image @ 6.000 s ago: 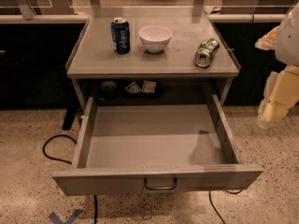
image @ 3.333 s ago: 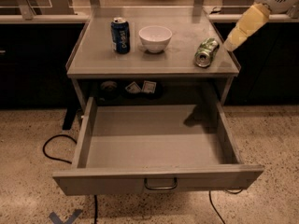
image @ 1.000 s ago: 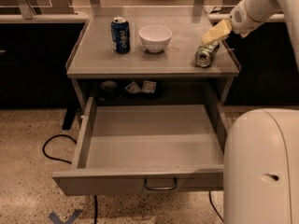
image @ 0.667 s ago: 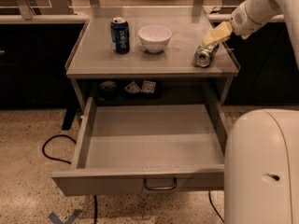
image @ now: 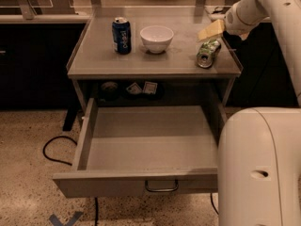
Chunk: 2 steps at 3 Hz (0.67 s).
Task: Place green can into top drawer
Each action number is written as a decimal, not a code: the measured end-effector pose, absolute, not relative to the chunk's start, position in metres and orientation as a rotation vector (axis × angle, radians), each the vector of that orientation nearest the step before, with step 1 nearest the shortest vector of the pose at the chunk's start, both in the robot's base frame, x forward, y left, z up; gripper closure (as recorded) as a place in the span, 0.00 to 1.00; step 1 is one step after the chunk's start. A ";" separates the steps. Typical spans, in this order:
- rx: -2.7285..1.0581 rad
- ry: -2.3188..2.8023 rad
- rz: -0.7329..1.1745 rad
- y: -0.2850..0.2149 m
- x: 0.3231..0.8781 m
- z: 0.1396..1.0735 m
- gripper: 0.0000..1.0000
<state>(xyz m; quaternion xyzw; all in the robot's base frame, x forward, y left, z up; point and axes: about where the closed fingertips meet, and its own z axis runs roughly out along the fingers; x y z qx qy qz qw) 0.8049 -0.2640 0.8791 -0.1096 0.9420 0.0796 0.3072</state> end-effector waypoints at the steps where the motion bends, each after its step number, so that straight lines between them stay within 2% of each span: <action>1: -0.198 2.506 0.248 -0.262 0.805 0.877 0.00; 2: -0.198 2.506 0.248 -0.262 0.805 0.876 0.00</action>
Offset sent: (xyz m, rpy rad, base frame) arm 0.0008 0.0014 -0.0021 0.0455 0.0173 -0.0581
